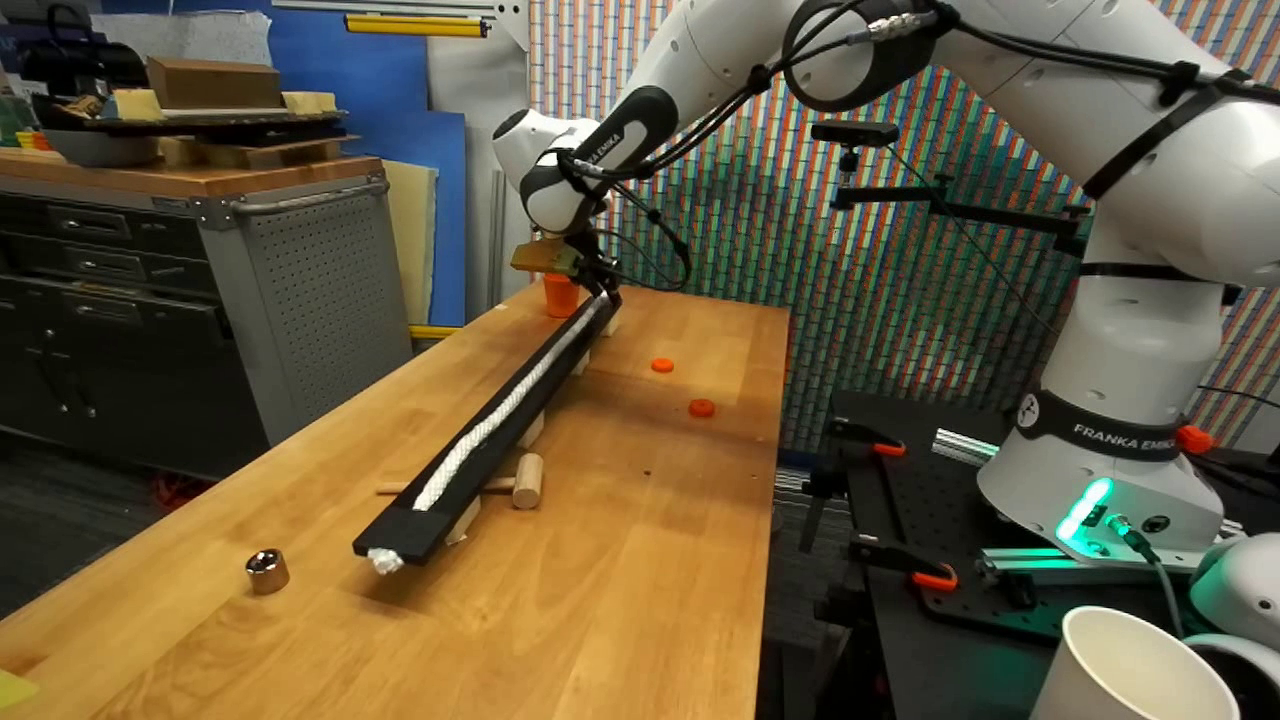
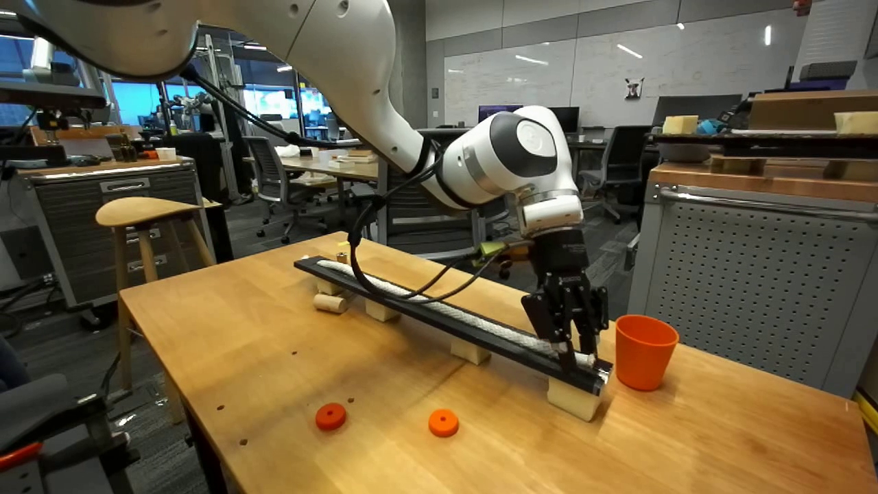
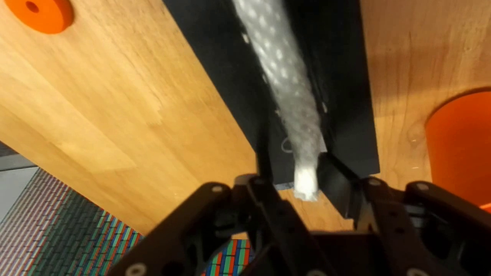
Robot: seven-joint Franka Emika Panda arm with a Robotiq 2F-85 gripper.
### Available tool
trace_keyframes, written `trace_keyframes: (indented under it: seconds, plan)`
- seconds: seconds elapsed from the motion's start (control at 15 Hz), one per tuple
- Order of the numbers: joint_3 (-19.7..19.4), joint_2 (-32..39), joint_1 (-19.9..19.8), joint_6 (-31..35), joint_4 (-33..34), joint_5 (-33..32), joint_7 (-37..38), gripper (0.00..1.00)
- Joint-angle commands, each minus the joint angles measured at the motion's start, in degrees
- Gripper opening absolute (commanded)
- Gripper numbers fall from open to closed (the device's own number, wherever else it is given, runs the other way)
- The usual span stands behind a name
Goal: Align the rope along the middle of the black object
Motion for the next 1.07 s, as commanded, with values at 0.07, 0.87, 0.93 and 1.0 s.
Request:
trace_keyframes:
  seconds: [0.07,0.87,0.93,1.0]
  plan:
    - [-2.47,2.7,0.72,1.53,2.48,-1.69,0.05,0.8]
    - [-2.73,0.05,1.17,6.87,-0.17,-1.75,-0.99,1.0]
    - [-2.58,-0.37,1.23,7.33,-0.39,-1.72,-1.45,1.0]
    - [-2.12,-1.16,1.26,7.91,-0.81,-1.57,-2.74,1.0]
